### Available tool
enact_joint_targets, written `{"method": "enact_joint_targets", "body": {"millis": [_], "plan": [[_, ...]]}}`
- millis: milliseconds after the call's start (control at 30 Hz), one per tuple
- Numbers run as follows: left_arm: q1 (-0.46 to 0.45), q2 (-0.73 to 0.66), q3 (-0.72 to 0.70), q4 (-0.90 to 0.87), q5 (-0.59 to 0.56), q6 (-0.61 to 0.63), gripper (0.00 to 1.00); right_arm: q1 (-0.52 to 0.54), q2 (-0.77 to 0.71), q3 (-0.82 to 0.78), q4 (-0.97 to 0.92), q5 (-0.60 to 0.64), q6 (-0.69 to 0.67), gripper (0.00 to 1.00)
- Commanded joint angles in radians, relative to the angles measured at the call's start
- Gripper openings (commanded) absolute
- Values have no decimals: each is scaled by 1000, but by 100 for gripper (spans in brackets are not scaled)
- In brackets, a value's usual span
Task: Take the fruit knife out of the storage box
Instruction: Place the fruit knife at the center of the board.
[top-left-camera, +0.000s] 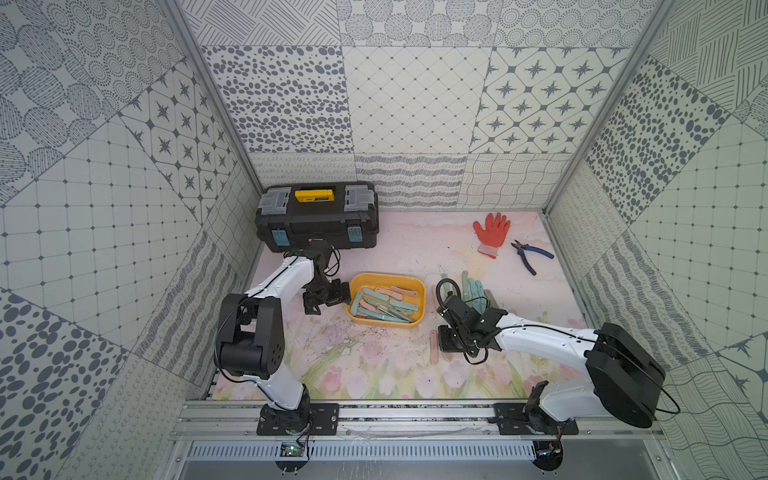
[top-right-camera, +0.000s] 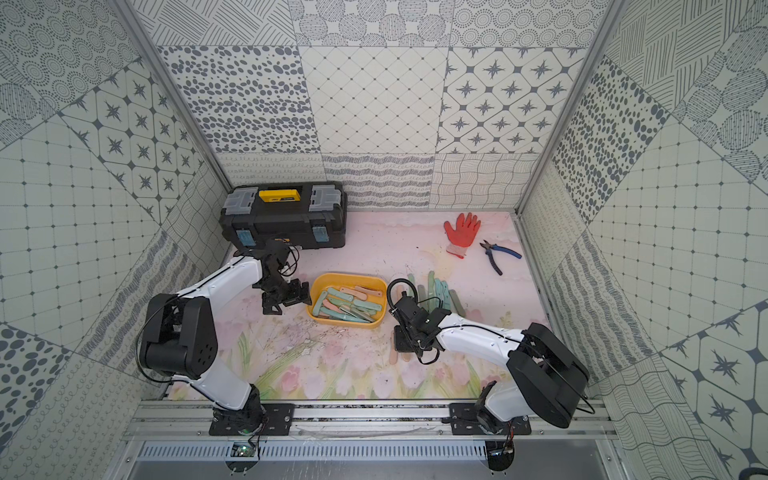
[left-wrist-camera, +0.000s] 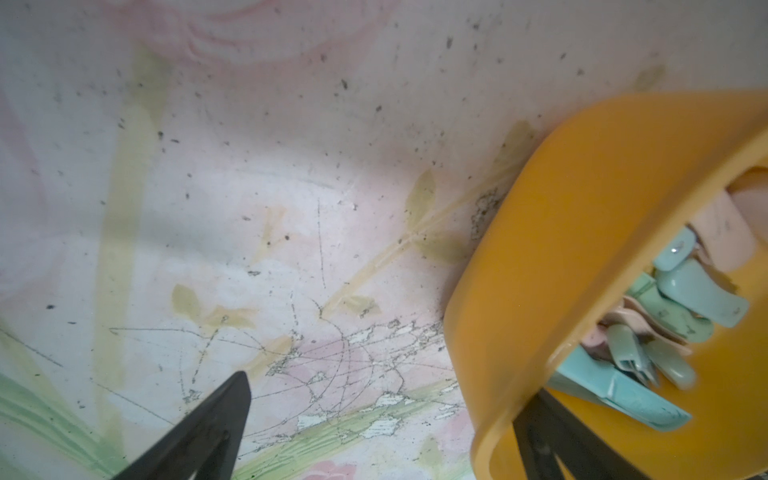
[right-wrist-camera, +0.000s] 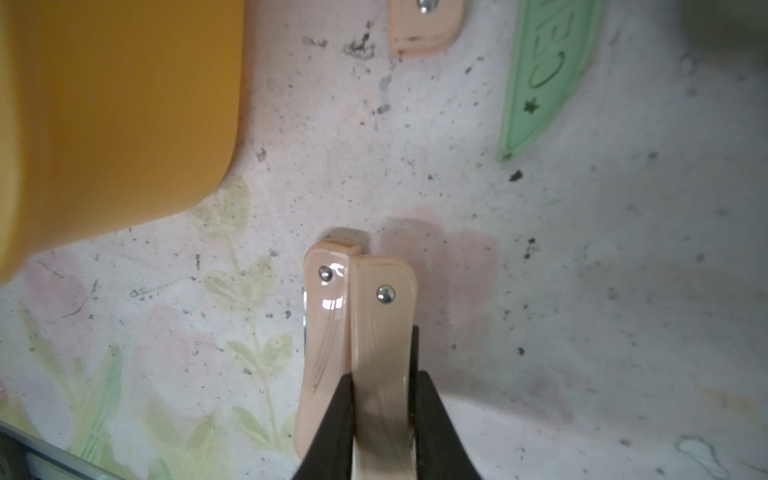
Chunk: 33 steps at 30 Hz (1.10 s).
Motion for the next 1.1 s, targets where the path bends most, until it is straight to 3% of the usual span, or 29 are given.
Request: {"method": "enact_joint_targets", "body": {"millis": [0, 200, 600, 833, 1067], "plan": [[4, -2, 12, -34, -6, -15, 96, 7, 12, -21, 15, 27, 58, 13], [4, -2, 12, -34, -5, -14, 95, 10, 13, -27, -8, 49, 76, 14], [1, -2, 11, -38, -13, -14, 95, 13, 49, -13, 7, 24, 72, 28], [1, -4, 11, -37, -12, -14, 96, 14, -12, 12, -62, 67, 72, 42], [2, -6, 12, -38, -12, -13, 95, 20, -129, 128, -177, 154, 24, 48]]}}
